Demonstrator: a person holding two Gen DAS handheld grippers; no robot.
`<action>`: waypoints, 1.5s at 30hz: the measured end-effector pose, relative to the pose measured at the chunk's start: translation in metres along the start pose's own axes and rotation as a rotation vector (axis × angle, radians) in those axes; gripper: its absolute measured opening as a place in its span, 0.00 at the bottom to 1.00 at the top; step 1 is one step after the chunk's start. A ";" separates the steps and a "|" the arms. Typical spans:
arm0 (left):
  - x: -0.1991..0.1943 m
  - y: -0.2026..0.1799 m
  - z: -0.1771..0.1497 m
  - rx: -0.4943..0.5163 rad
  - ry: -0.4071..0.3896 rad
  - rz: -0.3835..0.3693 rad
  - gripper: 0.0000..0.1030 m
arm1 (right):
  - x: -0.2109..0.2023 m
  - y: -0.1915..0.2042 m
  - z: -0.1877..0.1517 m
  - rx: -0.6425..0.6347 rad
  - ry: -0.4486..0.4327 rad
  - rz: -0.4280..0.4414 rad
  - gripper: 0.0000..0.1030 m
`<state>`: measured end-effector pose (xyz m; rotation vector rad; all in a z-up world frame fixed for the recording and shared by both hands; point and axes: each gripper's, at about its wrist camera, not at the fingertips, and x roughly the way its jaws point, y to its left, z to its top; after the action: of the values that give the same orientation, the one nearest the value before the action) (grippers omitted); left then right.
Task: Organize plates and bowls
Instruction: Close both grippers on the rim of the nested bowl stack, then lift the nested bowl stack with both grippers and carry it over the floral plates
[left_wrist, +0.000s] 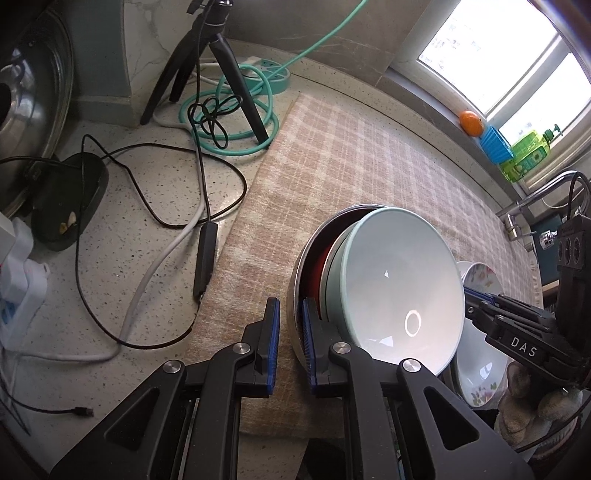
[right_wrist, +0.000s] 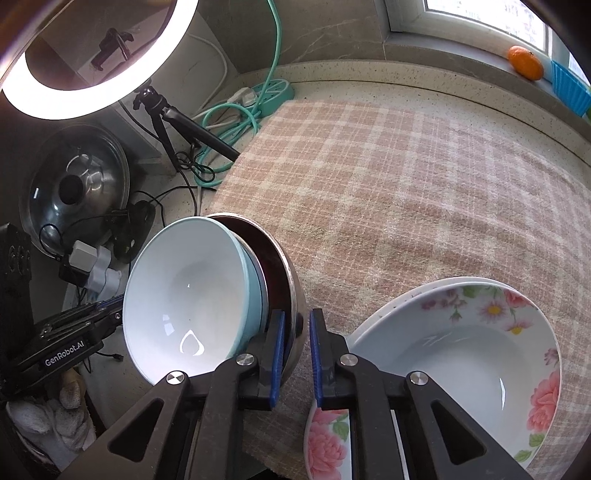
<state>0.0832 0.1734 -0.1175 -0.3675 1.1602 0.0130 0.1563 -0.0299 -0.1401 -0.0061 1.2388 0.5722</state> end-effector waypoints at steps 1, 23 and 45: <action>0.002 0.000 0.000 0.000 0.007 -0.002 0.10 | 0.001 0.000 0.000 0.002 0.003 0.003 0.11; 0.001 -0.002 0.003 -0.029 -0.007 0.006 0.06 | 0.003 0.002 0.001 0.029 0.025 -0.003 0.09; -0.041 -0.039 0.020 0.016 -0.099 -0.036 0.06 | -0.057 -0.013 0.010 0.063 -0.054 0.027 0.09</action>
<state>0.0920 0.1493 -0.0630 -0.3698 1.0546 -0.0097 0.1590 -0.0615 -0.0901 0.0790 1.2056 0.5530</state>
